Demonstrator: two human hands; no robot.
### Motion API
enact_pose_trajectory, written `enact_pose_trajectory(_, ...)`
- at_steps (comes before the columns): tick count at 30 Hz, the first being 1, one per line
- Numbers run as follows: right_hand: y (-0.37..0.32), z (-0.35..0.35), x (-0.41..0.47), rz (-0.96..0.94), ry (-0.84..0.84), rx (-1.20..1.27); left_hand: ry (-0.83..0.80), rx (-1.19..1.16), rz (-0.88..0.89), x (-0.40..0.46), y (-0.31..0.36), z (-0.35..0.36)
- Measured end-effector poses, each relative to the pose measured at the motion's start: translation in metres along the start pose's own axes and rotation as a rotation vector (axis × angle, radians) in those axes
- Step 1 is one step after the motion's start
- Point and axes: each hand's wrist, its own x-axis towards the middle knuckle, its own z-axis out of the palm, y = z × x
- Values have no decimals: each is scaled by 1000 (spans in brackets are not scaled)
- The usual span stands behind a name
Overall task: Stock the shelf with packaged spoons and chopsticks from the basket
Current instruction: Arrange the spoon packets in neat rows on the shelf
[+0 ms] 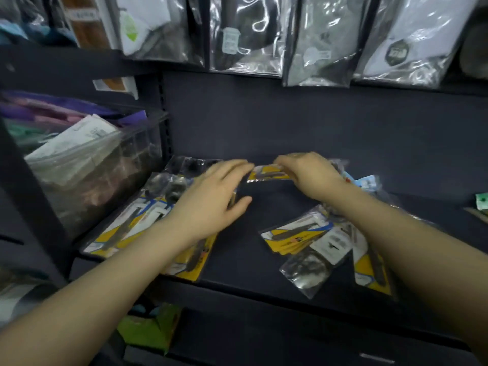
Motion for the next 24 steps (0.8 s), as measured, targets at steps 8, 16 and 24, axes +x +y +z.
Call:
enact_pose_trajectory(8, 0, -41, -40, -230, 220, 109, -88, -201, -253, 37, 47, 25)
enact_pose_trajectory(16, 69, -17, -74, 518, -163, 248, 81, -851, -737, 42, 33, 52)
enact_pose_trajectory(24, 67, -12, -74, 536, -301, 405, 53, -676, -857, 48, 20, 68)
